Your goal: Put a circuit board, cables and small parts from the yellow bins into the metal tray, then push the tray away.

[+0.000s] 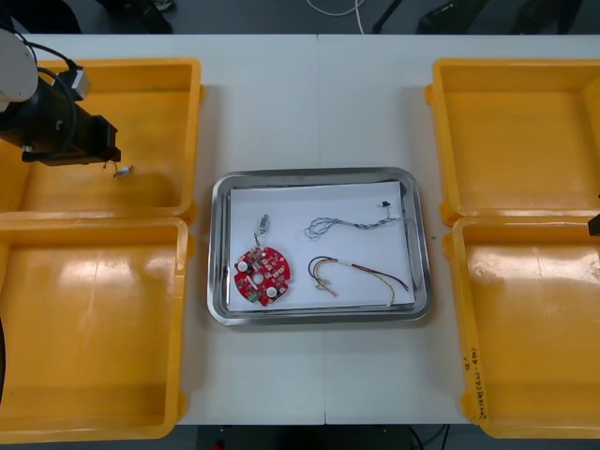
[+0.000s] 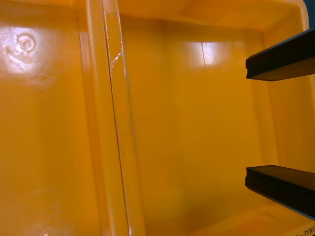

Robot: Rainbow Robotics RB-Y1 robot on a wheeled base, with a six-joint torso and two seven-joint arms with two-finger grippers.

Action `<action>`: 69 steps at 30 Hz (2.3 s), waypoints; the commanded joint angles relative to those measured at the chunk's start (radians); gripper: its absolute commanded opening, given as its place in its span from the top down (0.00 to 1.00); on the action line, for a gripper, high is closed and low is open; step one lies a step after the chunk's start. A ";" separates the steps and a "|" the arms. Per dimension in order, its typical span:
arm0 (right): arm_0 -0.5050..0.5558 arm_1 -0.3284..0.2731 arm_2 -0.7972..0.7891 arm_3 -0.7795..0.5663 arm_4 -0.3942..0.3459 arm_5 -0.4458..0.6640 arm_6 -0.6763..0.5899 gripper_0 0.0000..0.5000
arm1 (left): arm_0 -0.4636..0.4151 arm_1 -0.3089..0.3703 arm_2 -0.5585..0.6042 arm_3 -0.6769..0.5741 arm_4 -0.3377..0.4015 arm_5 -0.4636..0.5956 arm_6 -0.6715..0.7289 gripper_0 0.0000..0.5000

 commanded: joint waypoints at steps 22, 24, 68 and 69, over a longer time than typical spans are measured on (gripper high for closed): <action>0.037 -0.074 -0.068 0.051 -0.035 -0.152 0.009 0.00 | -0.107 0.032 -0.112 0.045 0.012 -0.031 0.027 0.00; 0.035 -0.074 -0.068 0.051 -0.037 -0.160 0.013 0.00 | -0.110 0.029 -0.117 0.055 0.010 -0.040 0.027 0.00; 0.052 -0.074 -0.066 0.051 -0.052 -0.175 0.124 0.00 | -0.099 -0.017 -0.247 0.236 0.027 -0.275 -0.004 0.00; 0.052 -0.074 -0.066 0.051 -0.049 -0.175 0.124 0.00 | -0.099 -0.015 -0.247 0.236 0.027 -0.275 -0.004 0.00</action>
